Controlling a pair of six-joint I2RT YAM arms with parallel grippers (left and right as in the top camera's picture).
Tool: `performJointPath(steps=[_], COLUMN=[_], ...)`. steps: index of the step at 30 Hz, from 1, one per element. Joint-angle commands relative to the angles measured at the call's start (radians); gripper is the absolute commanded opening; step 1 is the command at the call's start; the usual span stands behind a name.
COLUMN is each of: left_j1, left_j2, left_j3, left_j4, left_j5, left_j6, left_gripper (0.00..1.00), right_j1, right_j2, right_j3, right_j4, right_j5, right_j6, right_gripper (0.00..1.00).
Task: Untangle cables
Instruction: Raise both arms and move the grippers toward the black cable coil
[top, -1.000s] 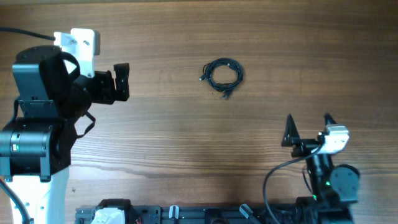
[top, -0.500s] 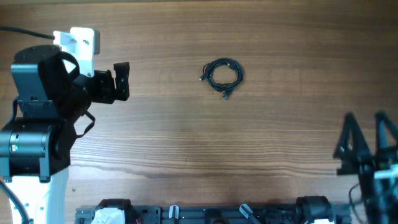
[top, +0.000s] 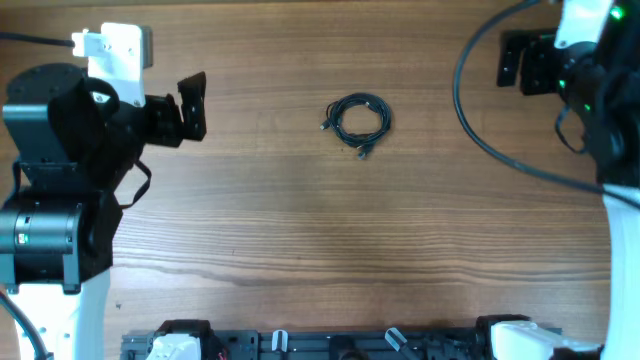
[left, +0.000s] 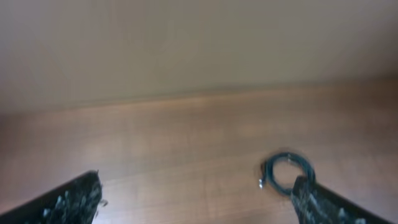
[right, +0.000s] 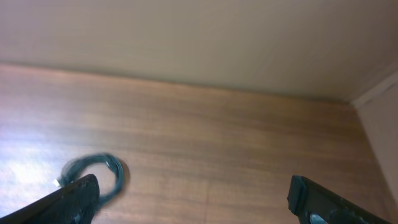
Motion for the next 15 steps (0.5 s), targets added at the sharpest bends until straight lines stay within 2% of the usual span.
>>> performJointPath(steps=[1,2,4,5,7,8,11,12,15], left_j1=[0.009,0.009,0.008,0.008,0.015,0.016,0.074,0.124,0.219], left_j2=[0.024,0.037,0.070,0.076,0.043,0.013,-0.091,-0.143,-0.336], left_j3=[0.016,0.016,0.016,0.016,0.016,0.011,-0.124,-0.225,-0.498], left_j4=[0.201,0.239,0.258,0.233,0.158,0.127,0.121,0.147,0.266], left_j5=[-0.091,-0.123,-0.135,-0.151,-0.114,-0.064,-0.066,-0.053,0.090], left_j6=[0.013,0.020,0.161,0.168,0.050,0.048,0.032,-0.003,-0.105], left_gripper=[1.00,1.00,1.00,1.00,0.97,1.00,1.00,1.00,1.00], right_j1=[-0.004,-0.004,-0.005,-0.007,-0.008,-0.008,-0.008,-0.008,-0.013], right_j2=[0.050,0.054,0.052,0.051,0.015,-0.017,-0.192,-0.275,-0.501], right_j3=[0.024,0.024,0.024,0.023,-0.014,-0.048,-0.314,-0.449,-0.761], right_j4=[-0.011,-0.005,-0.016,-0.017,0.033,0.066,0.248,0.323,0.471], right_j5=[0.008,0.007,0.049,0.136,0.161,0.140,0.055,0.048,0.016], right_j6=[-0.076,-0.088,-0.079,0.018,0.064,0.063,0.021,0.019,0.089], right_gripper=[1.00,1.00,1.00,1.00,1.00,1.00,1.00,1.00,1.00])
